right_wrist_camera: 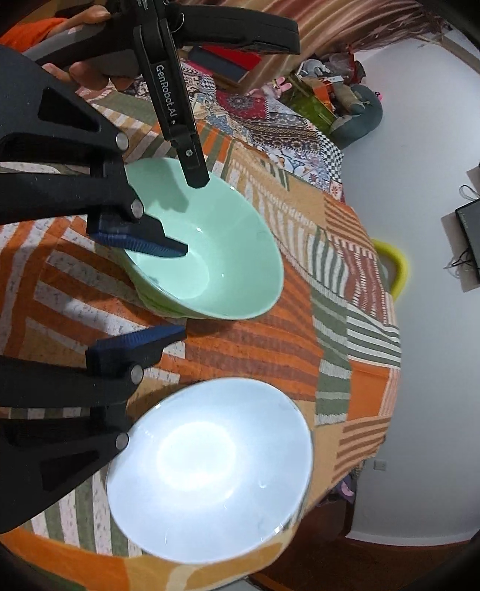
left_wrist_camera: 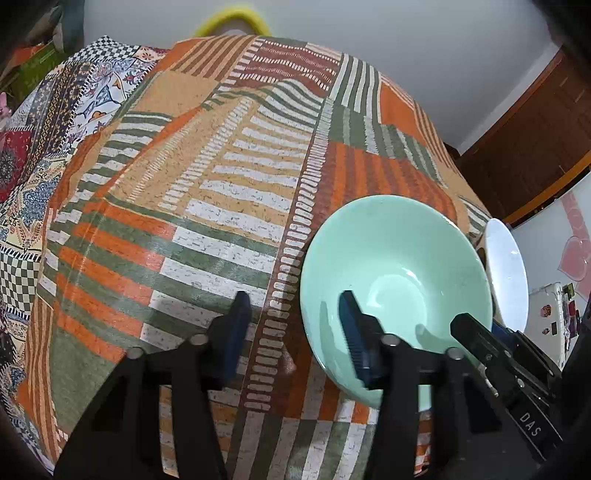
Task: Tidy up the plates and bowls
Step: 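Grasp the rim of the mint green bowl with both grippers, then lift the mint green bowl with both grippers and carry it toward the pink bowl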
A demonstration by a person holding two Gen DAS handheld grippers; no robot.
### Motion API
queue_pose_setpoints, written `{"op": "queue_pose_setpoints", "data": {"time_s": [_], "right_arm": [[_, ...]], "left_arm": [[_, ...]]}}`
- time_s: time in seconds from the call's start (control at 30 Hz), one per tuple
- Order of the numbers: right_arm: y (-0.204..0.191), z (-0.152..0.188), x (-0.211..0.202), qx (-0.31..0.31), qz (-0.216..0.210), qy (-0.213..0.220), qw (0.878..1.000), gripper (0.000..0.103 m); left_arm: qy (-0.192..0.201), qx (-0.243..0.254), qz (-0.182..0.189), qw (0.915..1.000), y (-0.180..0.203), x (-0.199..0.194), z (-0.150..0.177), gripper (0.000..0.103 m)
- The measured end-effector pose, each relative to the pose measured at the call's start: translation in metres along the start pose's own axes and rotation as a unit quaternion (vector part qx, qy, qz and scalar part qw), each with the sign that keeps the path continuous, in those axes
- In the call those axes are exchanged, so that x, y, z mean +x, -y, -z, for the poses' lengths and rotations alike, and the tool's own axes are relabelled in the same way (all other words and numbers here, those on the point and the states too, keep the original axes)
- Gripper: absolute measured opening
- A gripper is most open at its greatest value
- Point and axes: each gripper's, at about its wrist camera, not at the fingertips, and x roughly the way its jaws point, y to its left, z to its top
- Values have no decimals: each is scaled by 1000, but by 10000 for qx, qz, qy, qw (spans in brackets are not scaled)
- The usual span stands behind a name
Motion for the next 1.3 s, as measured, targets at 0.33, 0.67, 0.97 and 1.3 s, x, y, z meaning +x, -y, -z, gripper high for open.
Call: {"op": "queue_pose_setpoints", "data": {"time_s": [0.33, 0.67, 0.97, 1.3], "right_arm": [[-5, -4, 2, -186, 132, -81, 9997, 26], [-7, 4, -13, -139, 52, -66, 9999, 26], [-8, 15, -41, -7, -104, 106, 9999, 26], [-8, 28, -79, 88, -210, 373, 9990, 26]], "left_arm": [[-170, 195, 76, 9996, 12, 7, 2, 15], [-34, 411, -2, 9991, 21, -18, 18, 15], [206, 642, 2, 9977, 35, -59, 39, 15], [506, 943, 24, 9943, 58, -105, 71, 15]]}}
